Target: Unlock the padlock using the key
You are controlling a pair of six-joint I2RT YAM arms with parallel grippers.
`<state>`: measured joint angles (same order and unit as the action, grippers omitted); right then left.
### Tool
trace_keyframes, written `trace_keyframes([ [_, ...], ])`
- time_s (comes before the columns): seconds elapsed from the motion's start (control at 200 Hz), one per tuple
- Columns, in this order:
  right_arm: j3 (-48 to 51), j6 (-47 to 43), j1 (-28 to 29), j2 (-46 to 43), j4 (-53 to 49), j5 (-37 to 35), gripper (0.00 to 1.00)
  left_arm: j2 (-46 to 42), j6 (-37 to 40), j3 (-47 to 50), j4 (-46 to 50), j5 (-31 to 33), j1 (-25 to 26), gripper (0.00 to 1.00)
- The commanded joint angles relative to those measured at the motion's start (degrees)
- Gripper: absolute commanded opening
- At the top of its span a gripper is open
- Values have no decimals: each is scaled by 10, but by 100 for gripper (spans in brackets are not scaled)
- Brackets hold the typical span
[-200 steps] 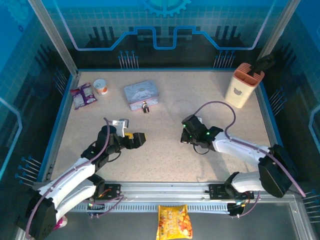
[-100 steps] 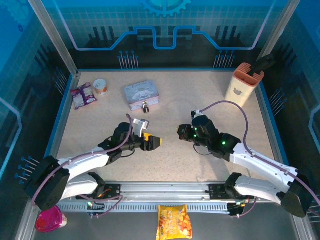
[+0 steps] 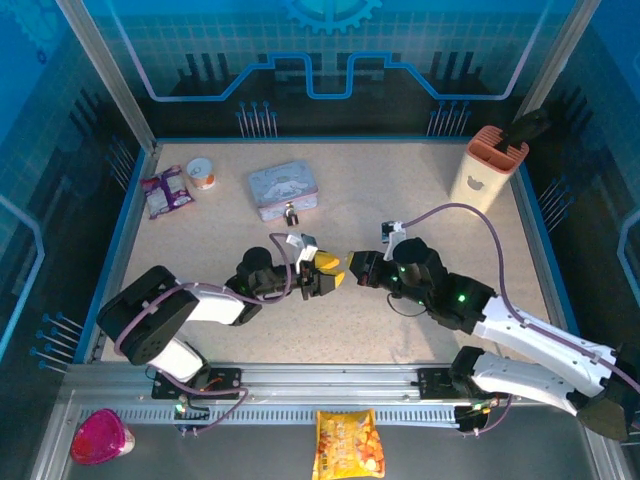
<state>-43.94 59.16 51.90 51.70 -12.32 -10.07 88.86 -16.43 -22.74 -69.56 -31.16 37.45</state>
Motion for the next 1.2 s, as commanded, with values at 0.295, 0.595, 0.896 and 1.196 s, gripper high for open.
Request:
trace_keyframes([
  [0.295,-8,17,27,-9,33,-9,0,-23,76,5,-106,-45,11,45],
  [0.595,-15,14,50,1,27,-36,0,-18,88,-1,-107,-56,13,31],
  [0.896,-15,13,51,-5,18,-44,0,-9,92,-4,-106,-77,13,15],
  [1.196,-1,12,51,-15,4,-61,0,-21,62,-28,-31,-81,8,0],
])
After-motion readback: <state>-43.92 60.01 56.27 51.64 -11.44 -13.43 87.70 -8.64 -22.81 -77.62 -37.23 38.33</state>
